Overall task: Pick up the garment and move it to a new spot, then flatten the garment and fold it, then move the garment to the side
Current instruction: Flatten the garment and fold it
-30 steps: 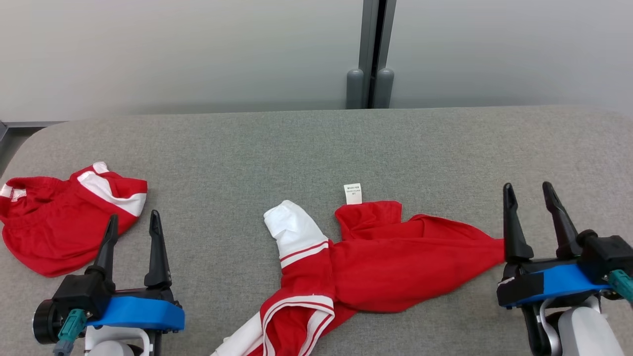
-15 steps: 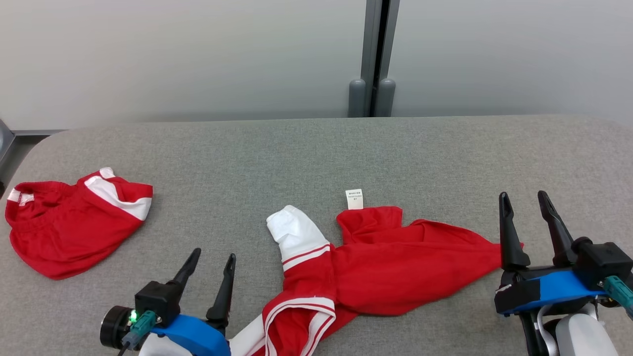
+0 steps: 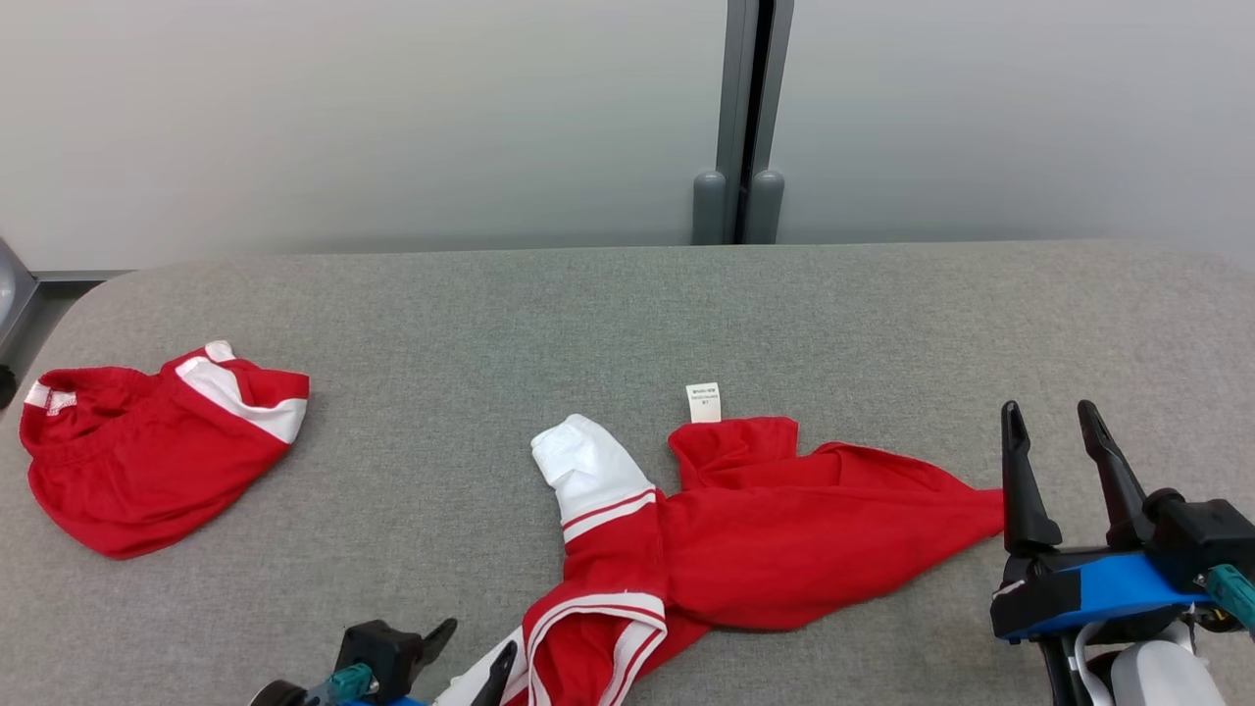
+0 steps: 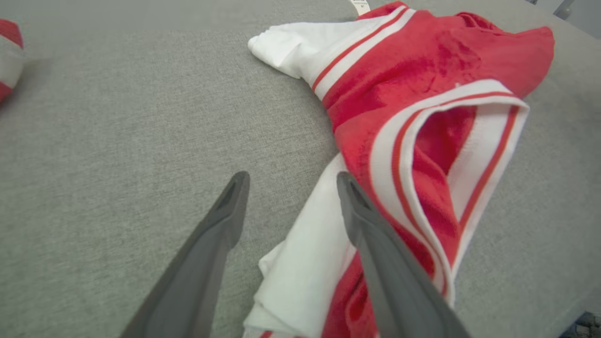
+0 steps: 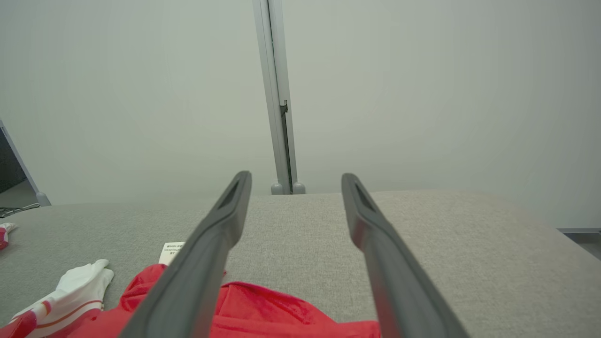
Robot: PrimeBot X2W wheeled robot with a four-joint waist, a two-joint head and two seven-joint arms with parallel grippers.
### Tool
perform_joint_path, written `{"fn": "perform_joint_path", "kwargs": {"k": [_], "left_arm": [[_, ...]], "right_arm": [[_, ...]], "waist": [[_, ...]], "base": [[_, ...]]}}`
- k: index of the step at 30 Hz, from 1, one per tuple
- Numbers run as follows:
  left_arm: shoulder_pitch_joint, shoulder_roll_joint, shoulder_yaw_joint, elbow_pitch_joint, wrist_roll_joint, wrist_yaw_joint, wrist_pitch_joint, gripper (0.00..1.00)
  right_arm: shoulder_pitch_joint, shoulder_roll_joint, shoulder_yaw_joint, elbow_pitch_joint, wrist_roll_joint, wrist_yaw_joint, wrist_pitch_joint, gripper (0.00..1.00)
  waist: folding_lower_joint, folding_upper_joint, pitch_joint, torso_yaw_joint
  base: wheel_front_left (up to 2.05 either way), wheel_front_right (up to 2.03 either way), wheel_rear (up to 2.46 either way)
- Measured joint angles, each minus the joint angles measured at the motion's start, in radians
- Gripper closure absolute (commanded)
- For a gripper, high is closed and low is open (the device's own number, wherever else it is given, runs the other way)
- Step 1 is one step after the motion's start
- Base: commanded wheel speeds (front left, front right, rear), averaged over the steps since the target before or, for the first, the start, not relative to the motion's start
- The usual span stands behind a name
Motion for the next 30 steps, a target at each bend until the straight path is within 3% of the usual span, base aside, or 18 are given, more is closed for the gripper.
{"fn": "perform_joint_path", "kwargs": {"k": [7, 15, 16, 17, 19, 30], "left_arm": [[0.011, 0.019, -0.081, 0.028, -0.041, 0.000, 0.044, 0.00], [-0.012, 0.008, -0.105, 0.123, -0.059, 0.000, 0.035, 0.00], [-0.020, 0.006, -0.112, 0.135, -0.059, 0.000, 0.030, 0.27], [-0.028, 0.003, -0.115, 0.147, -0.059, 0.000, 0.019, 0.65], [-0.044, -0.004, -0.118, 0.173, -0.059, 0.000, 0.000, 1.00], [-0.194, -0.004, -0.061, 0.224, -0.053, 0.006, -0.131, 1.00]], "right_arm": [[0.002, 0.000, 0.002, 0.006, 0.000, 0.000, 0.000, 0.00], [0.001, 0.000, 0.002, 0.006, -0.005, 0.000, 0.000, 0.00], [0.001, 0.000, 0.002, 0.006, -0.005, 0.000, 0.000, 0.00], [0.000, 0.000, 0.002, 0.006, -0.005, 0.000, 0.000, 0.00], [-0.001, 0.000, 0.003, 0.005, -0.005, 0.000, 0.000, 0.00], [-0.007, 0.000, 0.001, -0.004, -0.006, 0.000, 0.000, 0.00]], "waist": [[0.0000, 0.0000, 0.002, -0.004], [0.0000, 0.0000, 0.007, -0.010], [0.0000, 0.0000, 0.008, -0.010], [0.0000, 0.0000, 0.010, -0.010], [0.0000, 0.0000, 0.011, -0.010], [0.0000, 0.0000, 0.029, -0.020]], "base": [[0.00, 0.00, 0.00], [0.00, 0.00, 0.00], [0.00, 0.00, 0.00], [0.00, 0.00, 0.00], [0.00, 0.00, 0.00], [0.00, 0.00, 0.00]]}}
